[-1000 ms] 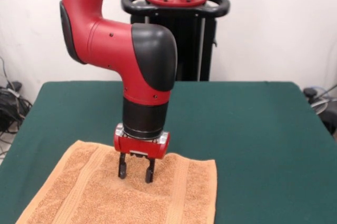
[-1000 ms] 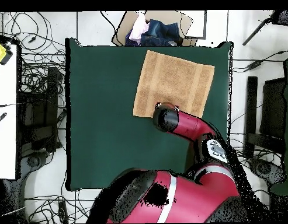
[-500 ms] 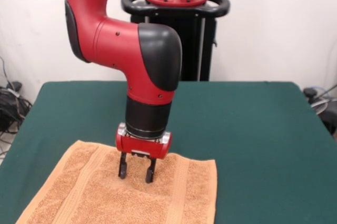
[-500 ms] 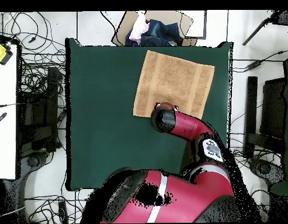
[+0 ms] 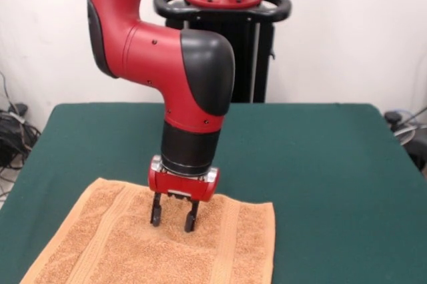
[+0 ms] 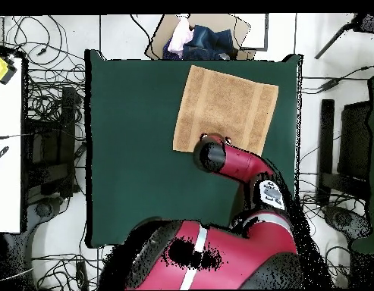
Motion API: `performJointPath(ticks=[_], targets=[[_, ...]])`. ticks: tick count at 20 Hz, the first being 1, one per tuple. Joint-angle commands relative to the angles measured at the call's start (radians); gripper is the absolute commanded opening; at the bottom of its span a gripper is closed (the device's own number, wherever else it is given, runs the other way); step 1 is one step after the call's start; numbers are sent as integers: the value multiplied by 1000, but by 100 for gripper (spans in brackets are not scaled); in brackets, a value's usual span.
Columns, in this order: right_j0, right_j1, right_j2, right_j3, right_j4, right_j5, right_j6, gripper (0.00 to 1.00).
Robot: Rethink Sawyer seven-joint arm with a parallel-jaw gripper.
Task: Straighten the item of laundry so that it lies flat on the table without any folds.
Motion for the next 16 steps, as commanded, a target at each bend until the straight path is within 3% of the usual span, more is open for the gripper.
performJointPath(ticks=[1,16], targets=[[20,154,62,-61,65,-97,242,100],[80,129,44,-10,150,-74,307,100]])
